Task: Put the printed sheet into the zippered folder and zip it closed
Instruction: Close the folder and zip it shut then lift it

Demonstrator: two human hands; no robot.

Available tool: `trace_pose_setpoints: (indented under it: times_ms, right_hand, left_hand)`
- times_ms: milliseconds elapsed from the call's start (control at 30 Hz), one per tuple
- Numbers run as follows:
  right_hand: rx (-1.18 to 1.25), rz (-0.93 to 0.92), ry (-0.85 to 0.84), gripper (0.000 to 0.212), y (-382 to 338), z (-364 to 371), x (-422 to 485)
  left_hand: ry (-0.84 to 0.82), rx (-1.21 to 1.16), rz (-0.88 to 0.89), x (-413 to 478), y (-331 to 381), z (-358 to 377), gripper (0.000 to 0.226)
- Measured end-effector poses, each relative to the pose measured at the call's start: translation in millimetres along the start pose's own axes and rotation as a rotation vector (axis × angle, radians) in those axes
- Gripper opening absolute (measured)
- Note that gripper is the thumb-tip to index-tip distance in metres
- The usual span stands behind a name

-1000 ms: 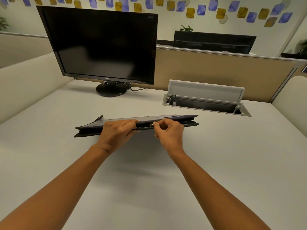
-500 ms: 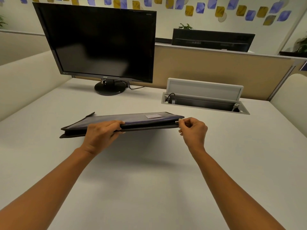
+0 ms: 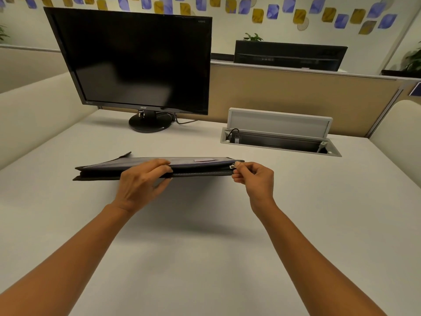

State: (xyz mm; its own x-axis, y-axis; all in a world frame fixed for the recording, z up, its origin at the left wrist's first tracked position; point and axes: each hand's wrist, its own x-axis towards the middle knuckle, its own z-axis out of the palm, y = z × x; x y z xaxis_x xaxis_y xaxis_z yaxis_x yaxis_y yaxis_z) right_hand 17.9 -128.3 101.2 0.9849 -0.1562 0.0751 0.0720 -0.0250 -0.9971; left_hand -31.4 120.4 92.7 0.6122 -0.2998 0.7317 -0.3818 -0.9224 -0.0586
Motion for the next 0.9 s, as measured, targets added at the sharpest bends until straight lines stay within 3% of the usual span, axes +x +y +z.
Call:
trace_pose_setpoints:
  times_ms: [200, 300, 567, 900]
  right_hand:
    - [0.076, 0.0, -0.128, 0.006, -16, 15, -15]
    - [0.087, -0.006, -0.151, 0.01, -22, 21, -20]
    - [0.09, 0.004, -0.198, 0.007, -30, 23, -19]
    - [0.091, 0.015, -0.216, 0.014, -37, 16, -9]
  left_hand:
    - [-0.004, -0.071, 0.122, 31, 27, 4, 0.017]
    - [-0.024, -0.087, 0.156, 42, 38, 5, 0.025]
    - [-0.041, -0.297, -0.017, 45, 47, 3, 0.014]
    - [0.03, -0.372, -0.124, 51, 32, -15, 0.02]
